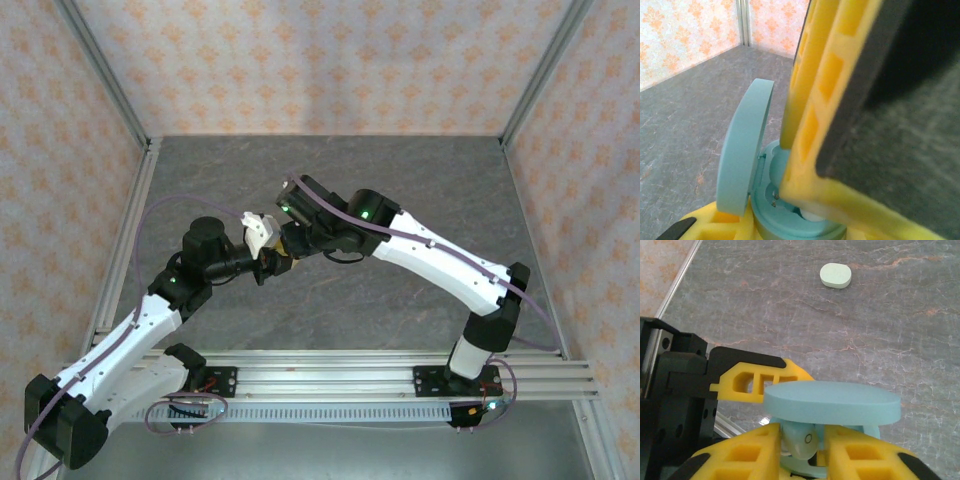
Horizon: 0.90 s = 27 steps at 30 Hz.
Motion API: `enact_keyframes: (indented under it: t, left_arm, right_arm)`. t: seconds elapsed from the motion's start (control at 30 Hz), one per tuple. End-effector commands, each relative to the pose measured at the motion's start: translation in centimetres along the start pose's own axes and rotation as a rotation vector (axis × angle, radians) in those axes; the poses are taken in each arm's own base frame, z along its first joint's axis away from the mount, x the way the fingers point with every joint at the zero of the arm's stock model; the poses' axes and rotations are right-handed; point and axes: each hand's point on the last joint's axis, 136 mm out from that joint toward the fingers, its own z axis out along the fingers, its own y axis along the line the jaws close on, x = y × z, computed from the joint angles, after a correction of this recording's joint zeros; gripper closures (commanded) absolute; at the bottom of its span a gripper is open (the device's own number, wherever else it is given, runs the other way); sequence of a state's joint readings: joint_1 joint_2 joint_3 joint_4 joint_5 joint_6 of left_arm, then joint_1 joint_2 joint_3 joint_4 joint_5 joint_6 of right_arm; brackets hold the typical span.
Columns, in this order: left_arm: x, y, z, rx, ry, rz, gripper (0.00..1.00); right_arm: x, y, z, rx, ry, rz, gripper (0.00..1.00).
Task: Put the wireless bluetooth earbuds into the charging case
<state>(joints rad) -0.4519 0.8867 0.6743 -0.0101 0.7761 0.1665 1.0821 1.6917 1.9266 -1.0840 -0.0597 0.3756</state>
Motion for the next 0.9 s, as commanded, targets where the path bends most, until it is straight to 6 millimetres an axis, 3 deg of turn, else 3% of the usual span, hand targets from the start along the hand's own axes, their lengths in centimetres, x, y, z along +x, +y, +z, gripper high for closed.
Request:
enact_keyframes:
  t: [0.0,0.23,0.5,0.6,0.73,0.87]
  left_arm:
    - [-2.2,-0.2,-0.3,-0.007,-0.051,0.056,1.00]
    - [-1.9,-0.3,-0.5,-0.009,-0.046,0.055,1.00]
    - [-1.5,-0.2,-0.5,-0.020,-0.045,0.048,1.00]
    - [-1.2,0.0,-0.5,-0.027,-0.042,0.038,1.00]
    - [-0.7,0.2,-0.5,-0.042,-0.032,0.028,1.00]
    - [-0.3,0.5,-0.4,-0.054,-0.029,0.013,1.00]
  right_arm:
    - [-0.4,1.0,-0.7,-0.037,-0.013,-0.005,0.68]
    - [-1.0,1.3,-1.3,-0.053,-0.035,0.016,0.61]
    - [-3.2,0.9,-5.3,-0.097,-0.142,0.045,0.60]
    - [-4.0,-0.7,-6.7,-0.091,-0.174,0.077,0.60]
    - [-5.1,-4.6,-7.9,-0.044,-0.221,0.149,0.59]
    - [-5.1,-9.0,-7.0,0.022,-0.193,0.238,0.57]
